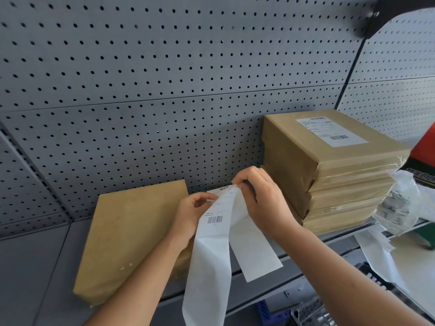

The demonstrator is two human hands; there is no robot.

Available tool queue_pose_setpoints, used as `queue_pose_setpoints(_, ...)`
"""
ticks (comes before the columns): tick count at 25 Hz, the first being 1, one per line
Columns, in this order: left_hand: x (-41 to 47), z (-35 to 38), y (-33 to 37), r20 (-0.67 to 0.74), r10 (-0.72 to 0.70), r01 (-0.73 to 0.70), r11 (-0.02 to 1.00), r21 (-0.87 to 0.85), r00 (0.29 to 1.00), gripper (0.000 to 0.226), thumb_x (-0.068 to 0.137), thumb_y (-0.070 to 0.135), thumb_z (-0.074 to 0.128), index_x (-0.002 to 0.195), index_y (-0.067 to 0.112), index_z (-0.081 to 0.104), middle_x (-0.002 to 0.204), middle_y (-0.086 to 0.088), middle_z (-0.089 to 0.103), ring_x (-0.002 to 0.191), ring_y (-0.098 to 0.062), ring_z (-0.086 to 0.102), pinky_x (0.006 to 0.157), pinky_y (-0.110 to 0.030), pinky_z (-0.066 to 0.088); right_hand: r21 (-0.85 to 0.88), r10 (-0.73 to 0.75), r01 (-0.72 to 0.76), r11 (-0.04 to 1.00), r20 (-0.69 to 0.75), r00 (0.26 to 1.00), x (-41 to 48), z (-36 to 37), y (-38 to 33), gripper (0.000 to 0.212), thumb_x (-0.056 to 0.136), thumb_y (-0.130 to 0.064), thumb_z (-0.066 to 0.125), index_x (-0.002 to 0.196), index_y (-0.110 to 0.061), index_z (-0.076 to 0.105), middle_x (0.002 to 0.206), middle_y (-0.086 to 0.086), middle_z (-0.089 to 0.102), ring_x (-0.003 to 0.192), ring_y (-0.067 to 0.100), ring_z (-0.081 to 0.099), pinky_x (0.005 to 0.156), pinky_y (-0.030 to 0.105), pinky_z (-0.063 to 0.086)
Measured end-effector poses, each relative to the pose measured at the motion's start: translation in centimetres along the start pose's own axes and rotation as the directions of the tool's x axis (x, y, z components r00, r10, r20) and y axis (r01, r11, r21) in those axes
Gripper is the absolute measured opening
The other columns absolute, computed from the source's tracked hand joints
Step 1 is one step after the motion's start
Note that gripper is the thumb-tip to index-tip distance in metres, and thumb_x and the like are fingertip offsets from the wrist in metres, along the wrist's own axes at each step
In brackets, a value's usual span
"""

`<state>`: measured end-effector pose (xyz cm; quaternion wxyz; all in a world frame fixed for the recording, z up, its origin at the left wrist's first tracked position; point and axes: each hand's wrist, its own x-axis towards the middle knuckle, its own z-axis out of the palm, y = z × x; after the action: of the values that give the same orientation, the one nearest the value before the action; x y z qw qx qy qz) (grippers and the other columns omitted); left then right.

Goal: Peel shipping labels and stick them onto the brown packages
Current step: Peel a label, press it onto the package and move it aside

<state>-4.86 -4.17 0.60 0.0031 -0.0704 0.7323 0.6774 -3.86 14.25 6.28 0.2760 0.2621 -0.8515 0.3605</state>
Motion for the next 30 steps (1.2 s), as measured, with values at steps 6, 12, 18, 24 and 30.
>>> queue_pose_setpoints(6, 0.2, 0.8, -0.4, 0.059, 0.086, -0.098, 0.958, 0.268, 0.995, 0.011, 0.090, 0.007, 0.074, 0.087, 0.017, 0.078, 0.085, 0.000, 0.077, 0.079, -0.021, 0.072, 0.072, -0.038, 0.062, 0.005, -0.032, 0.033, 0.999, -0.063, 0.998, 1.0, -1.7, -0.9, 0.013, 0.096, 0.001, 0.053, 0.094, -0.011, 0.060, 0.094, -0.003, 0.062, 0.090, 0.021, 0.056, 0.077, 0.044, 0.049)
queue_pose_setpoints(12, -1.2, 2.0, 0.3, 0.073, -0.111, 0.062, 0.874, 0.481, 0.991, 0.054, 0.098, 0.007, 0.060, 0.050, 0.015, 0.036, 0.054, 0.001, 0.041, 0.055, -0.014, 0.035, 0.061, -0.029, 0.030, -0.015, -0.087, 0.086, 0.996, -0.101, 0.991, 2.2, -2.7, -1.9, 0.013, 0.096, 0.002, 0.053, 0.095, -0.008, 0.061, 0.094, -0.001, 0.062, 0.088, 0.022, 0.055, 0.076, 0.041, 0.049)
queue_pose_setpoints(18, -3.0, 1.3, 0.4, 0.297, 0.043, -0.208, 0.809, 0.550, 0.954, 0.028, 0.092, 0.034, 0.061, 0.064, 0.028, 0.059, 0.068, -0.001, 0.061, 0.065, -0.020, 0.058, 0.063, -0.035, 0.044, 0.002, -0.083, 0.084, 0.996, -0.145, 0.986, 3.2, -3.7, -2.9, 0.012, 0.096, 0.001, 0.052, 0.097, -0.008, 0.061, 0.095, -0.001, 0.061, 0.088, 0.020, 0.056, 0.073, 0.030, 0.046)
queue_pose_setpoints(24, -2.3, 1.7, -0.6, 0.298, 0.015, -0.210, 0.745, 0.634, 0.954, 0.028, 0.101, 0.031, 0.052, 0.077, 0.018, 0.058, 0.083, -0.014, 0.067, 0.069, -0.025, 0.058, 0.064, -0.036, 0.044, 0.040, -0.091, 0.102, 0.994, -0.217, 0.972, 4.4, -4.4, -3.8, 0.012, 0.096, 0.001, 0.053, 0.100, -0.007, 0.061, 0.097, -0.001, 0.062, 0.094, 0.022, 0.057, 0.078, 0.033, 0.048)
queue_pose_setpoints(30, -1.4, 1.3, -1.9, 0.372, 0.020, -0.318, 0.564, 0.762, 0.928, 0.025, 0.101, 0.016, 0.049, 0.092, 0.025, 0.070, 0.101, 0.001, 0.070, 0.091, -0.027, 0.066, 0.074, -0.032, 0.052, 0.087, -0.095, 0.122, 0.989, -0.263, 0.960, 5.3, -4.3, -4.3, 0.015, 0.096, 0.001, 0.051, 0.103, -0.008, 0.061, 0.099, -0.001, 0.061, 0.096, 0.023, 0.058, 0.082, 0.040, 0.050)
